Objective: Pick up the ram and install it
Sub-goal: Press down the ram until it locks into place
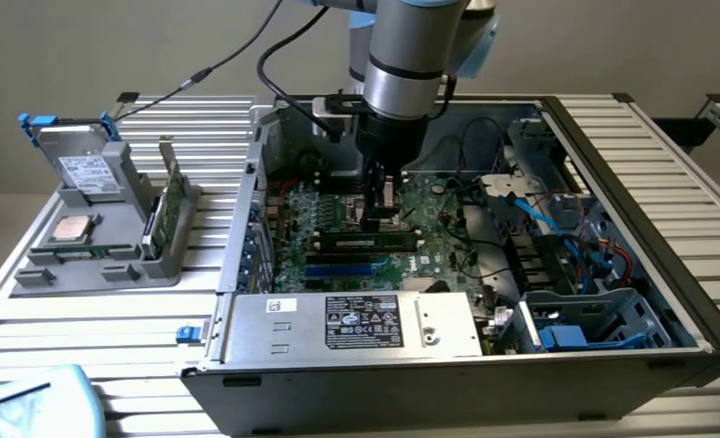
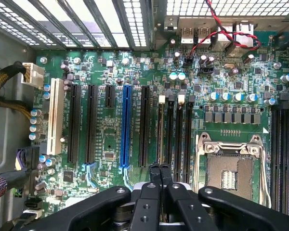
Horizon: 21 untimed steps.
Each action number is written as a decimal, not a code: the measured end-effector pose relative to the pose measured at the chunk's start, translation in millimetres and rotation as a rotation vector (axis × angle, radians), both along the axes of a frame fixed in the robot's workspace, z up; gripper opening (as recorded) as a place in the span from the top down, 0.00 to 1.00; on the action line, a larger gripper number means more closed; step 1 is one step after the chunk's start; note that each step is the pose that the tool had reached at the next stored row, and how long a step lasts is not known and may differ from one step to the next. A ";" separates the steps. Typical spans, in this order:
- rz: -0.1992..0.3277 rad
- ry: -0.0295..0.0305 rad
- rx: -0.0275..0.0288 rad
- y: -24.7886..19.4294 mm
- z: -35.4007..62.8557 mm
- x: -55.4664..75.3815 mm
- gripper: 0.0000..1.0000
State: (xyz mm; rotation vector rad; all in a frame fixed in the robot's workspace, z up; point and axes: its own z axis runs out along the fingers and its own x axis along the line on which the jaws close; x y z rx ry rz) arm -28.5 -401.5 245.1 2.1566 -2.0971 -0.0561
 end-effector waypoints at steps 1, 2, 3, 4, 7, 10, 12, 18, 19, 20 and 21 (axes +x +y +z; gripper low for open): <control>0.000 0.0002 0.0001 -0.1 0.0 1.7 0.90; 0.000 0.0005 0.0000 -0.1 0.1 5.5 0.90; 0.000 0.0005 0.0001 -0.1 0.1 9.5 0.90; 0.000 0.0006 0.0006 -0.1 0.0 14.3 0.90; 0.000 0.0008 0.0011 -0.1 0.0 27.7 0.90; 0.000 0.0009 0.0010 0.1 -0.9 38.4 0.90; 0.000 0.0010 0.0007 1.1 -4.3 38.7 0.90; 0.000 0.0010 0.0005 2.1 -13.9 38.7 0.90; 0.000 0.0010 0.0003 2.1 -14.9 38.7 0.90; 0.000 0.0010 0.0000 2.2 -15.5 38.7 0.90; 0.000 0.0010 -0.0004 2.2 -15.9 38.7 0.90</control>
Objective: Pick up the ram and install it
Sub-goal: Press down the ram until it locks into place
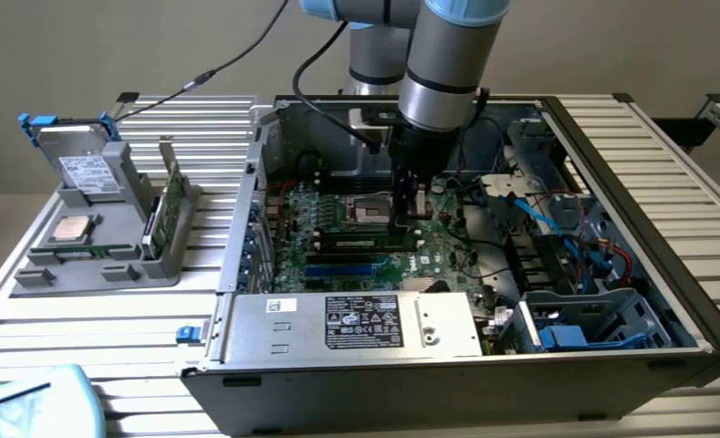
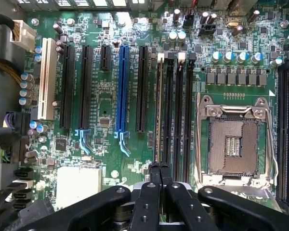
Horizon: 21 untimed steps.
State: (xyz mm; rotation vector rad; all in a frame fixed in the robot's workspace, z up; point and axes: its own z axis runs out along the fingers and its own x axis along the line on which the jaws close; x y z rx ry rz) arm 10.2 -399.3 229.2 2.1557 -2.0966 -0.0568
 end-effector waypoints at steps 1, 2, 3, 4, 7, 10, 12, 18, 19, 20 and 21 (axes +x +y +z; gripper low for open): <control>0.000 0.0001 -0.0002 0.0 -0.5 0.0 0.90; 0.000 0.0001 -0.0004 0.0 -0.9 0.0 0.90; 0.000 0.0001 -0.0006 -0.1 -1.3 0.0 0.90; 0.000 0.0002 -0.0007 -0.1 -1.6 0.0 0.90; 0.000 0.0004 -0.0004 0.0 -3.0 0.0 0.90; 0.000 0.0008 -0.0011 -0.1 -4.0 -0.1 0.90; 0.000 0.0009 -0.0008 -0.1 -4.1 -0.1 0.90; 0.000 0.0006 -0.0004 0.0 -2.3 -9.3 0.90; 0.000 0.0005 -0.0005 0.0 -2.3 -12.2 0.90; 0.000 0.0005 -0.0005 0.0 -1.9 -14.8 0.90; 0.000 0.0005 -0.0005 0.0 -1.4 -17.0 0.90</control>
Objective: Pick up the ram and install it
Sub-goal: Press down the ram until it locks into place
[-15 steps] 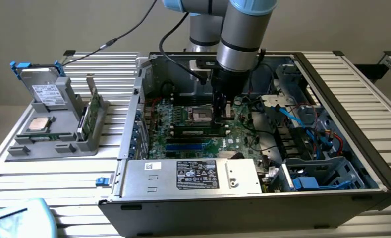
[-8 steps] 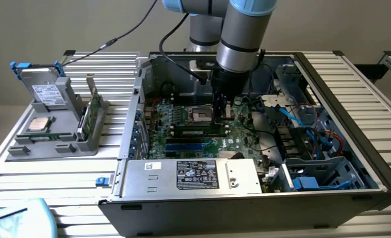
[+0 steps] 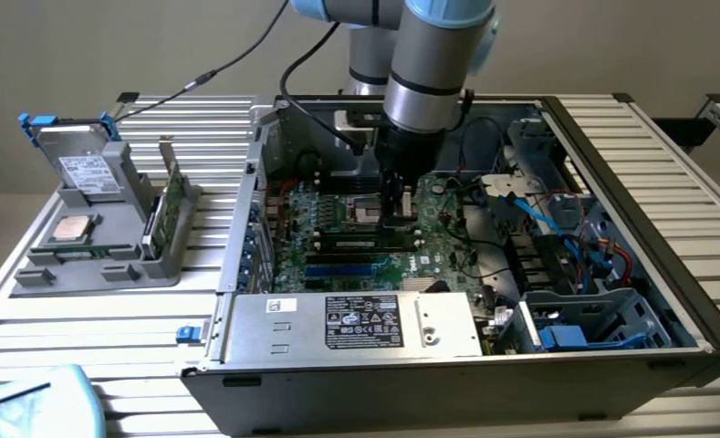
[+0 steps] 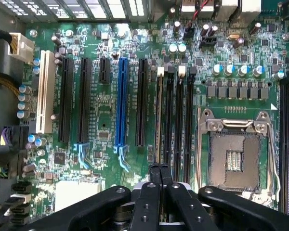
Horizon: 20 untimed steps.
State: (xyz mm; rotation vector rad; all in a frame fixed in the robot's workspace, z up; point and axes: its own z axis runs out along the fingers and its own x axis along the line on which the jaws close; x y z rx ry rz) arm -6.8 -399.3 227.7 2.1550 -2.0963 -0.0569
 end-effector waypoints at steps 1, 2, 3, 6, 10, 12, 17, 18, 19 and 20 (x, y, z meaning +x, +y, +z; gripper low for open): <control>0.000 0.0000 0.0000 0.0 0.8 -1.9 0.90; 0.000 0.0000 -0.0001 0.0 2.2 -3.4 0.90; 0.000 0.0000 0.0001 0.0 4.6 -4.5 0.90; 0.000 0.0000 -0.0001 0.0 10.9 -8.3 0.90; 0.000 -0.0004 0.0000 0.0 11.1 -21.0 0.90; 0.000 -0.0011 0.0000 0.0 11.1 -28.3 0.90; 0.000 -0.0051 -0.0014 0.0 8.5 -38.3 0.90; 0.000 -0.0060 -0.0015 0.0 7.7 -38.4 0.90; 0.000 -0.0065 -0.0014 0.0 7.1 -38.4 0.90; 0.000 -0.0071 -0.0014 0.0 6.5 -38.4 0.90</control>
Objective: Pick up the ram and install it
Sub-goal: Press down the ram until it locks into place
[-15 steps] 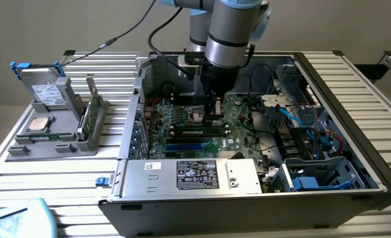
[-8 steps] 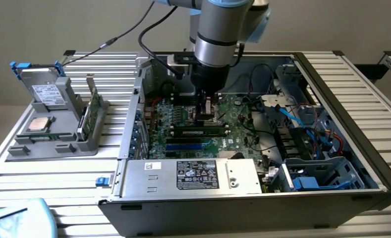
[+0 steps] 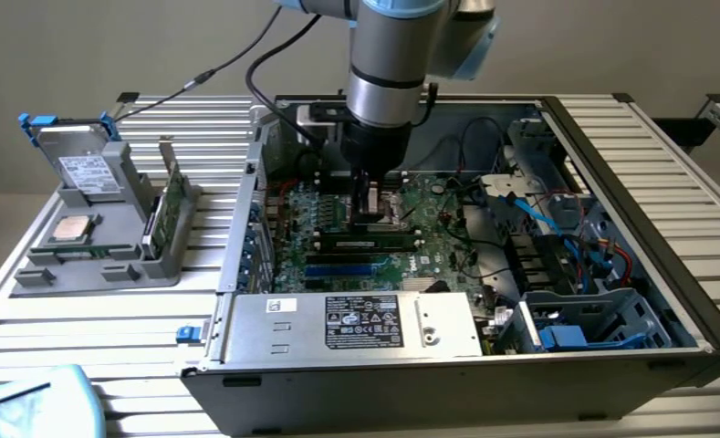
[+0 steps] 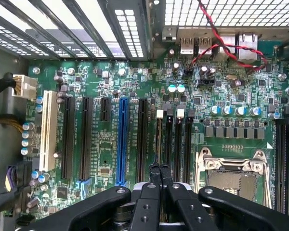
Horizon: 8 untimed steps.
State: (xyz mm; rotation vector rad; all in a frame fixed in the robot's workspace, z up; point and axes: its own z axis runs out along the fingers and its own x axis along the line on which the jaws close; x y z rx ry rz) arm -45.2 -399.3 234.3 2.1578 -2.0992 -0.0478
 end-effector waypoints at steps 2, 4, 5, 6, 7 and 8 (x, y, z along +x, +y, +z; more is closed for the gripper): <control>0.000 -0.0007 0.0000 0.0 -1.2 0.0 0.90; 0.000 -0.0007 0.0000 0.0 -2.4 0.0 0.90; 0.000 -0.0008 0.0000 0.0 -3.4 0.0 0.90; 0.000 -0.0008 -0.0001 0.0 -4.5 0.0 0.90; 0.000 -0.0007 -0.0003 0.0 -5.8 0.0 0.90; 0.000 -0.0003 -0.0012 -0.1 -6.9 0.0 0.90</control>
